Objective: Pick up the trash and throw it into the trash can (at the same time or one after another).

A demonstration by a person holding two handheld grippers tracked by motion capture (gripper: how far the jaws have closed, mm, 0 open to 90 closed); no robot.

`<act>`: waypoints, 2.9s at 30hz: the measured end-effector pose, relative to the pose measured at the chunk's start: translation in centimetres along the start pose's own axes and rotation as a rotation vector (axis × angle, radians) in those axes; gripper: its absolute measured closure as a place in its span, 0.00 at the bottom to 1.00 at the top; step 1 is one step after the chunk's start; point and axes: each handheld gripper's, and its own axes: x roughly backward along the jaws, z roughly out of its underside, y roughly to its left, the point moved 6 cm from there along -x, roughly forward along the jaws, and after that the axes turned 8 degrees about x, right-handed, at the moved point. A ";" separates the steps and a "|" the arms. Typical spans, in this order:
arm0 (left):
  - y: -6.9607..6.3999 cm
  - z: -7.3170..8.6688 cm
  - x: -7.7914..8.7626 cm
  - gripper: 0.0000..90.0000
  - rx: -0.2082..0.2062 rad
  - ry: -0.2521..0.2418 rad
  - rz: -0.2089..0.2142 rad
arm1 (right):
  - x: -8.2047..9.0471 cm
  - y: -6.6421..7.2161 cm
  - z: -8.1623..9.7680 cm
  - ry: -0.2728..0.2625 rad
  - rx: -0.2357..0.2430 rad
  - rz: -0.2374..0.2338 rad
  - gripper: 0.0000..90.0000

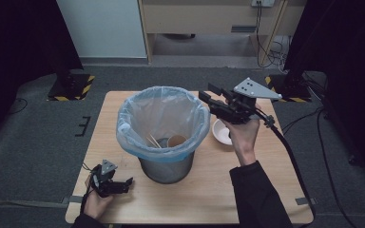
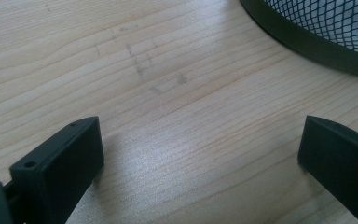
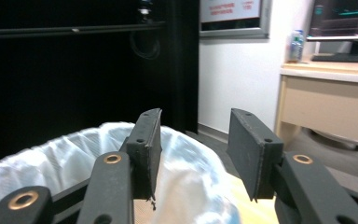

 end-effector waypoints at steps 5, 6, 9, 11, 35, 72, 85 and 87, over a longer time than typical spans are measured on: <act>0.0 0.0 0.0 0.00 0.000 0.000 0.000 | 1.2 -1.3 1.7 0.017 -0.016 0.029 0.58; 0.0 0.0 0.0 0.00 0.000 0.000 0.000 | 1.4 -1.6 2.1 0.020 -0.018 0.036 0.58; 0.0 0.0 0.0 0.00 0.000 0.000 0.000 | 1.9 -2.3 3.3 0.031 -0.034 0.051 0.57; 0.0 0.0 0.0 0.00 0.000 0.000 0.000 | 2.3 -2.8 4.1 0.039 -0.039 0.061 0.57; 0.0 0.0 0.0 0.00 0.001 0.000 0.000 | 5.2 -8.0 16.5 0.241 -0.089 0.227 0.50; 0.0 0.0 0.0 0.00 0.000 0.000 0.000 | 2.7 -14.4 27.0 0.540 -0.175 0.401 0.45; 0.0 0.0 0.0 0.00 -0.001 0.000 -0.001 | 2.0 -14.4 28.6 0.598 -0.221 0.367 0.64; 0.0 0.0 0.0 0.00 0.000 0.000 0.000 | 2.0 -14.3 28.6 0.605 -0.224 0.363 0.70</act>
